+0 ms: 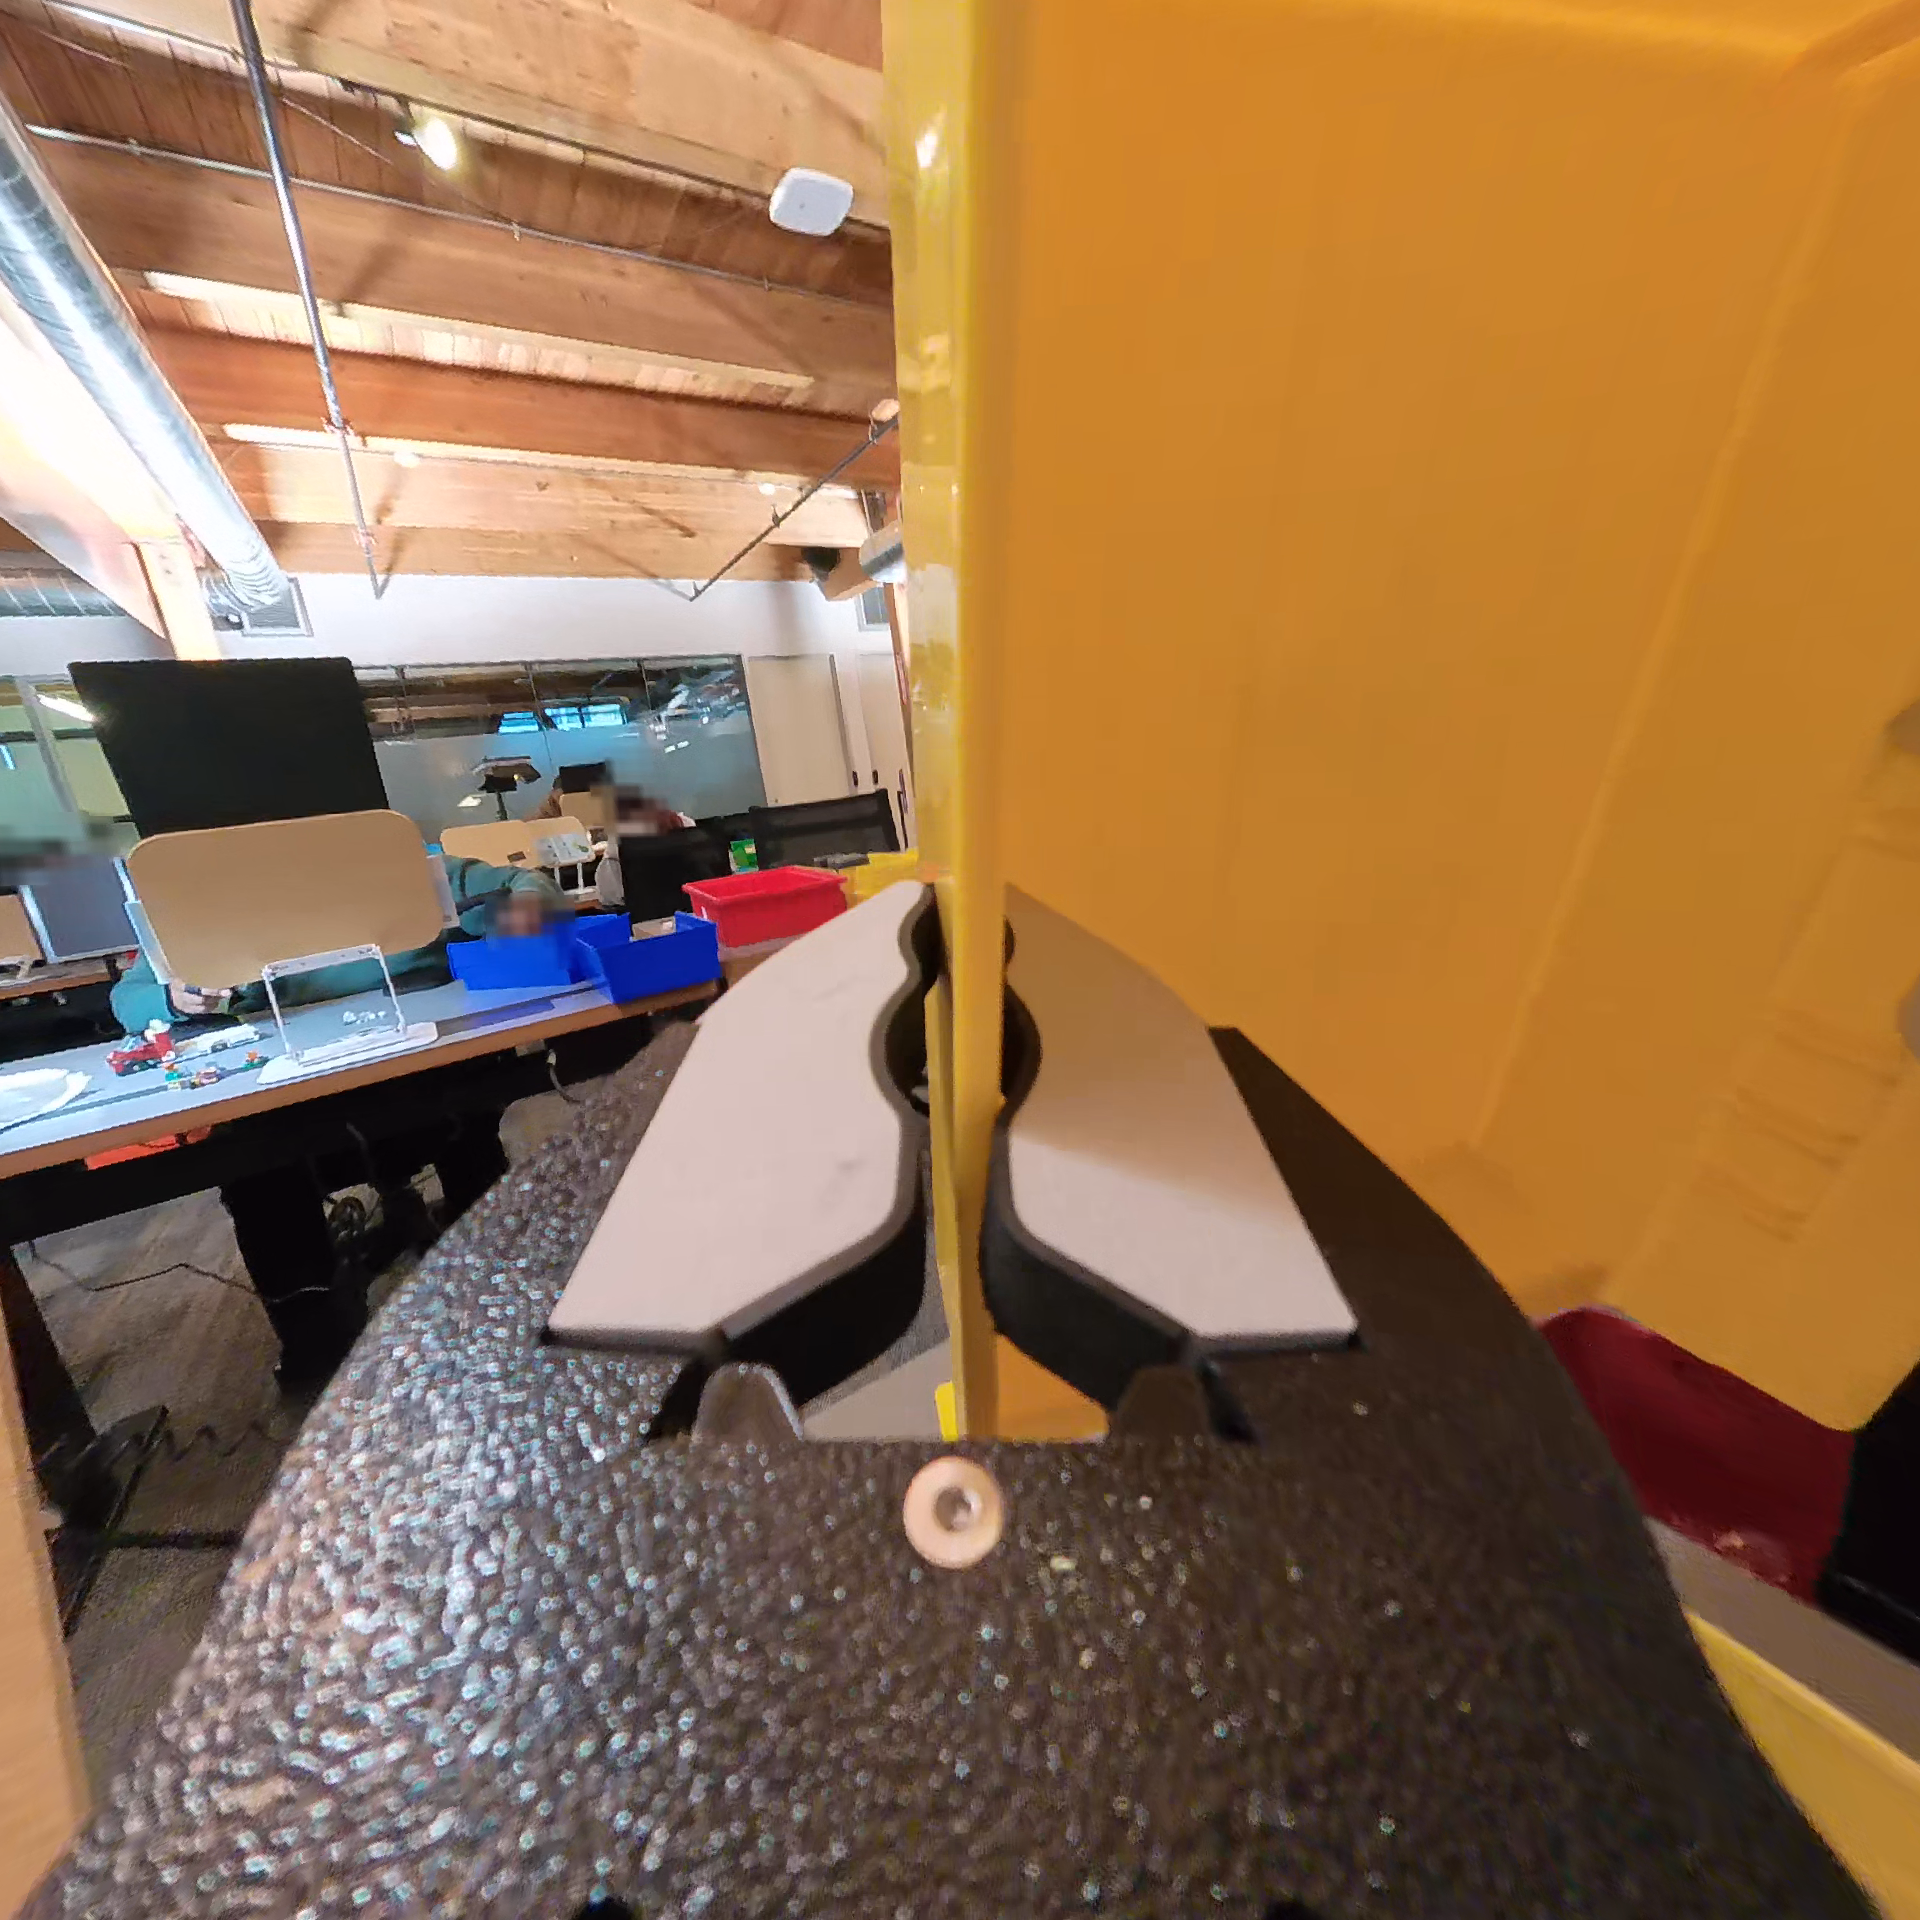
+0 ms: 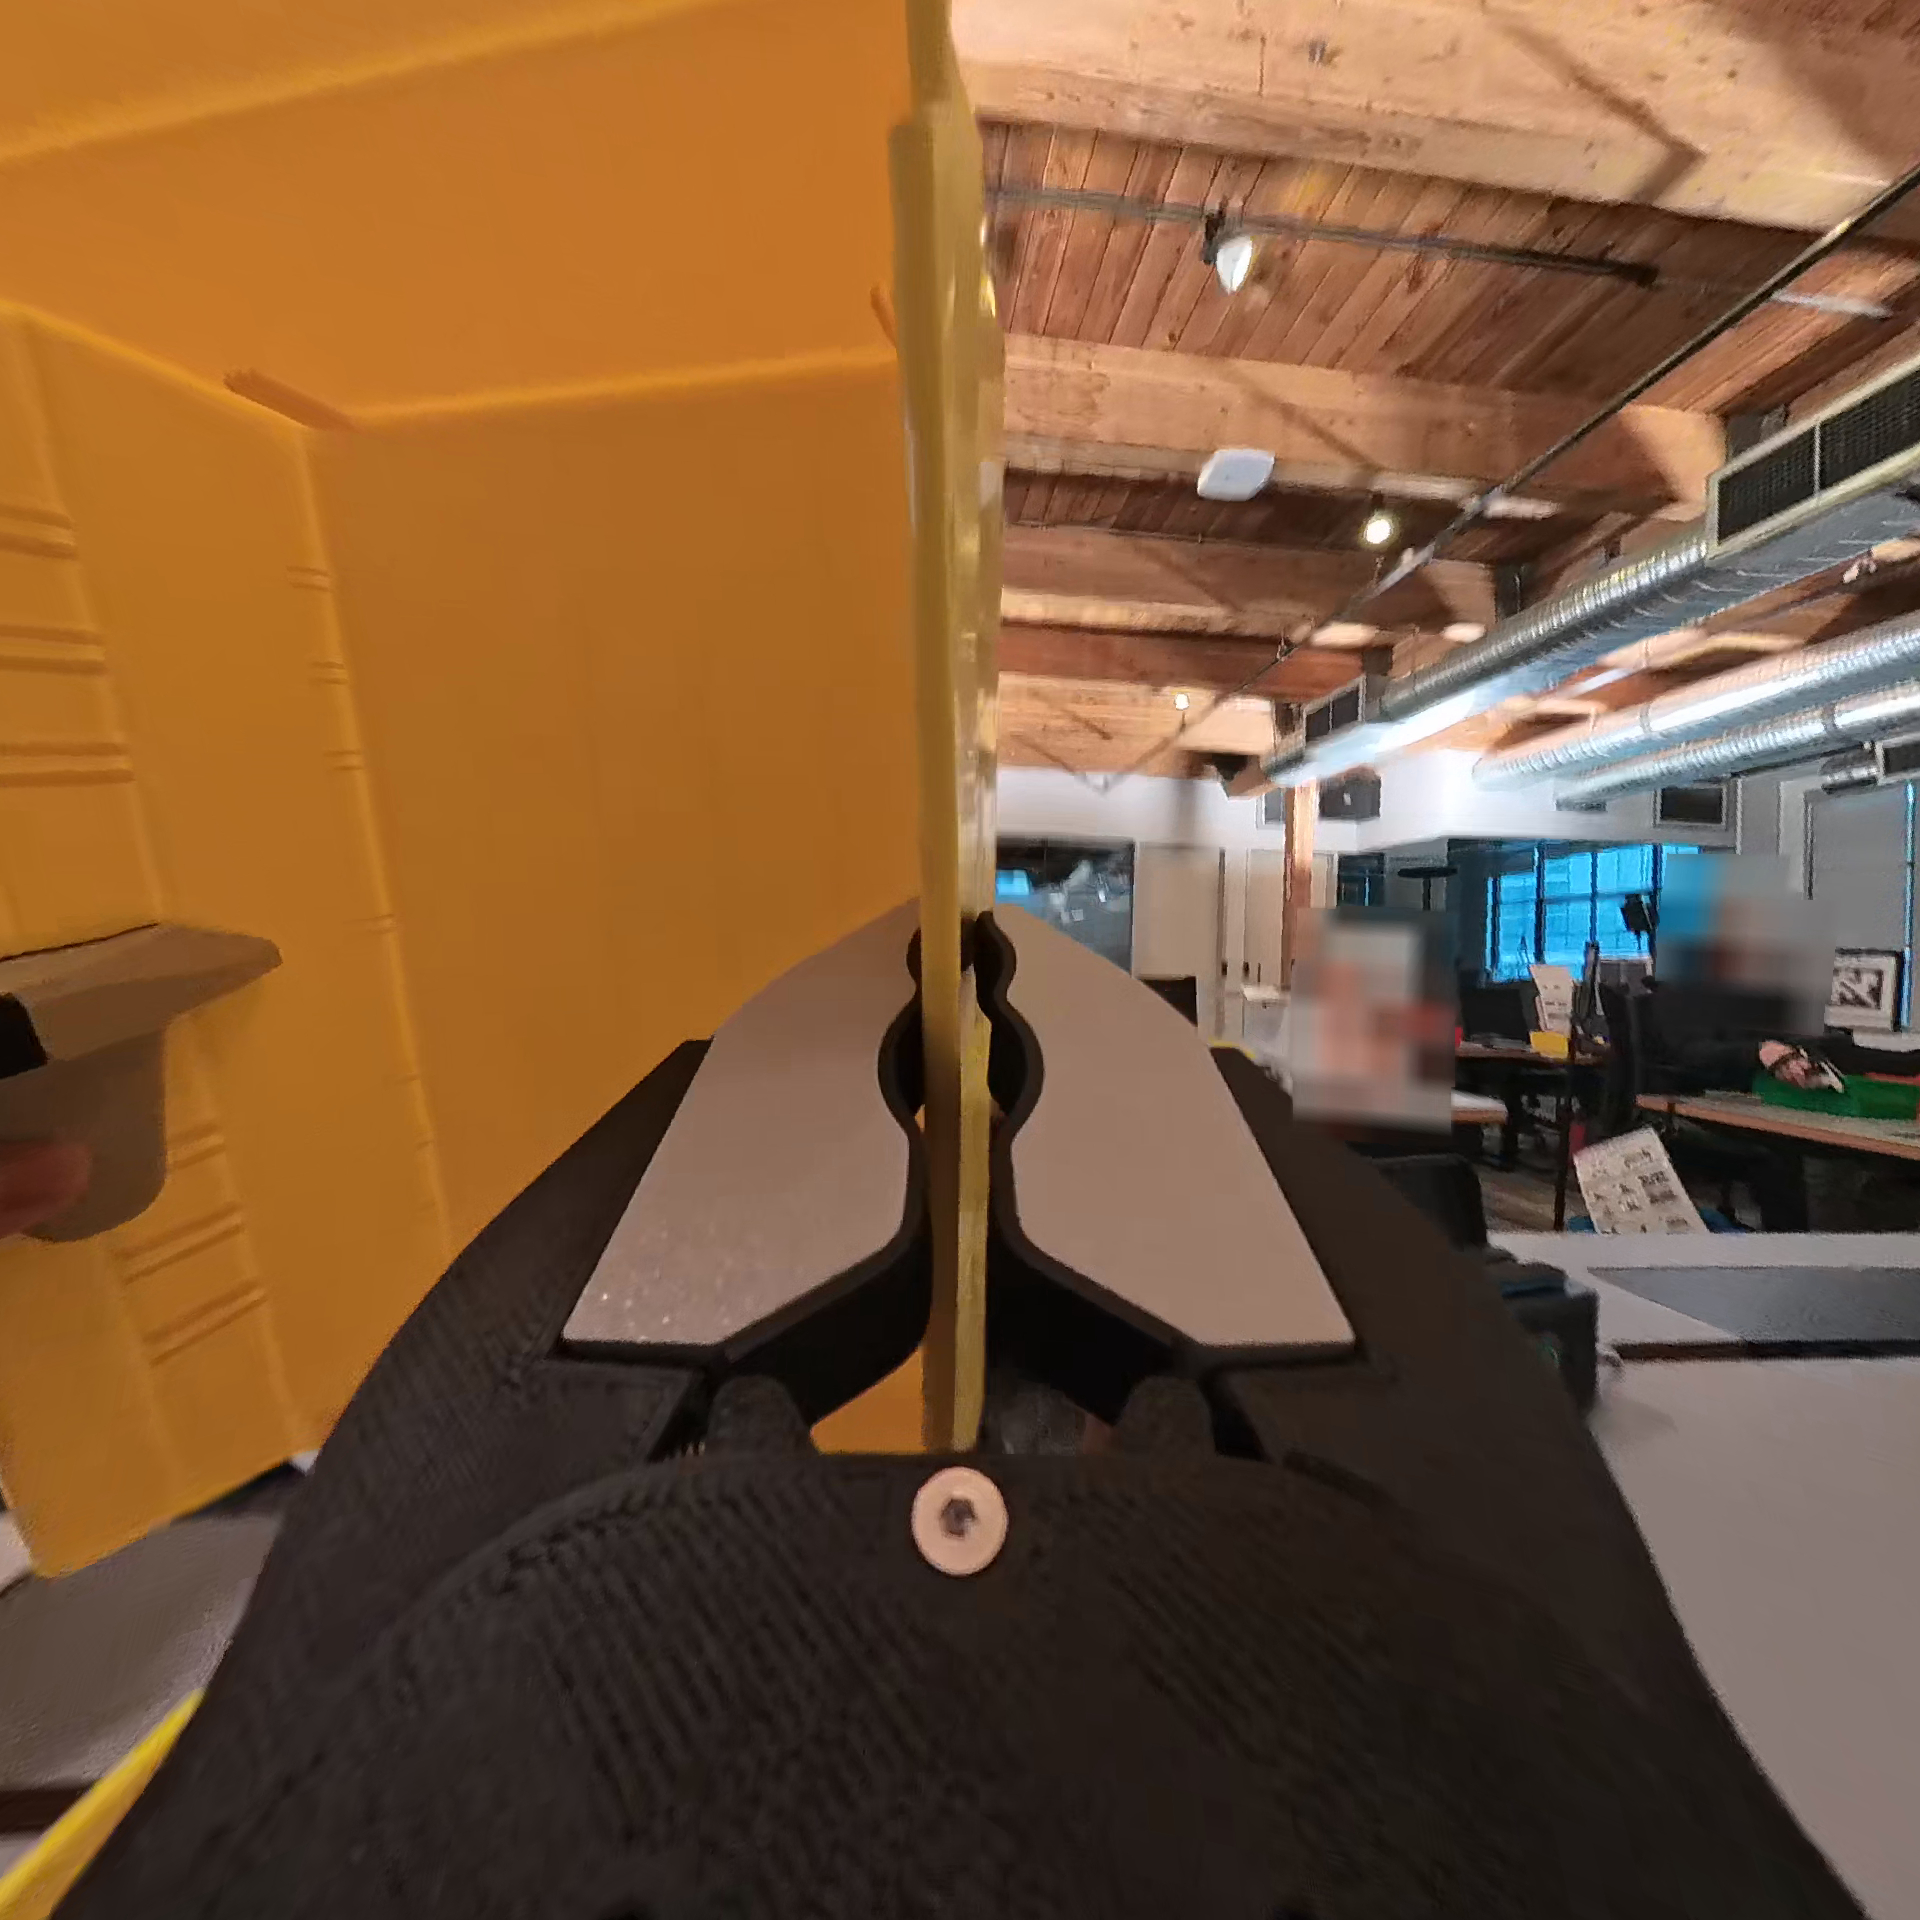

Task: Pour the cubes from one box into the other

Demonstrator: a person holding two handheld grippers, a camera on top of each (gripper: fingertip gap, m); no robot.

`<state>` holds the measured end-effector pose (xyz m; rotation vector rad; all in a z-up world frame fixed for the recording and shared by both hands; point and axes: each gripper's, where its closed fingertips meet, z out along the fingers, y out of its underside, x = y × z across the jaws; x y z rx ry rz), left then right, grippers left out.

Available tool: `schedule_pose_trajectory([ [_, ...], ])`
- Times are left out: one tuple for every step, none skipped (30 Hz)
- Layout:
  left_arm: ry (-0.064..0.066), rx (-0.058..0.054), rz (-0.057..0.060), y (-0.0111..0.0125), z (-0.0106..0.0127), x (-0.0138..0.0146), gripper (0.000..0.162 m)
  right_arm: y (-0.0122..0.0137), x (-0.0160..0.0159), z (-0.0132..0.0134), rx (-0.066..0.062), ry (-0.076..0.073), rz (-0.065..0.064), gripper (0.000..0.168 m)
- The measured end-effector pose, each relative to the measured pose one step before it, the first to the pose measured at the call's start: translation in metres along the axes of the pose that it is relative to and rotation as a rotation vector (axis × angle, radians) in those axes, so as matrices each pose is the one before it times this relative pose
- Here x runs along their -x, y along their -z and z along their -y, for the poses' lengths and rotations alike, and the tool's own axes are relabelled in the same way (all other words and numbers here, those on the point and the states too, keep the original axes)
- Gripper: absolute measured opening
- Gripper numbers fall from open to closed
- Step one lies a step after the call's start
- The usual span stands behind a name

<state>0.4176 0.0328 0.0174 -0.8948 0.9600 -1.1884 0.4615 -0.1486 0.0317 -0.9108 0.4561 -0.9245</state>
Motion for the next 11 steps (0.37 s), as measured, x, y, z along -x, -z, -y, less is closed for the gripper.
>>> schedule_pose_trajectory([
  [-0.0123, 0.0360, 0.0029, 0.00027, -0.00517, 0.00044, 0.006, 0.00030, 0.00024, -0.00701, 0.0538, 0.0178, -0.0037, 0.006],
  [-0.0042, 0.0497, 0.0012, 0.00042, -0.00644, 0.00084, 0.006, 0.00002, 0.00084, -0.00741, 0.0612, 0.0222, 0.0039, 0.006],
  [-0.0012, 0.0503, -0.0027, 0.00061, -0.00627, 0.00125, 0.006, 0.00009, 0.00165, -0.00725, 0.0650, 0.0209, 0.0104, 0.006],
  [-0.0110, 0.0582, -0.0016, 0.00089, -0.00660, 0.00168, 0.006, 0.00047, 0.00287, -0.00575, 0.0582, 0.0184, 0.0155, 0.007],
  [-0.0162, 0.0642, -0.0017, 0.00139, -0.00638, 0.00233, 0.006, 0.00079, 0.00365, -0.00438, 0.0578, 0.0223, 0.0185, 0.007],
  [-0.0176, 0.0602, -0.0070, 0.00200, -0.00520, 0.00235, 0.006, 0.00084, 0.00377, -0.00371, 0.0623, 0.0212, 0.0123, 0.008],
  [-0.0223, 0.0640, -0.0074, 0.00257, -0.00522, 0.00260, 0.006, 0.00092, 0.00500, -0.00361, 0.0700, 0.0143, 0.0147, 0.008],
  [-0.0287, 0.0614, 0.0016, 0.00393, -0.00437, 0.00413, 0.006, 0.00112, 0.00664, -0.00180, 0.0627, -0.0063, 0.0230, 0.009],
  [-0.0285, 0.0628, -0.0067, 0.00488, -0.00533, 0.00389, 0.007, 0.00228, 0.00682, -0.00062, 0.0577, -0.0267, 0.0175, 0.010],
  [-0.0112, 0.0658, -0.0207, 0.00552, -0.00660, 0.00280, 0.007, 0.00324, 0.00671, -0.00210, 0.0659, -0.0090, 0.0027, 0.009],
  [0.0148, 0.0657, -0.0294, 0.00684, -0.00700, 0.00237, 0.007, 0.00287, 0.00818, -0.00361, 0.0732, -0.0047, -0.0013, 0.009],
])
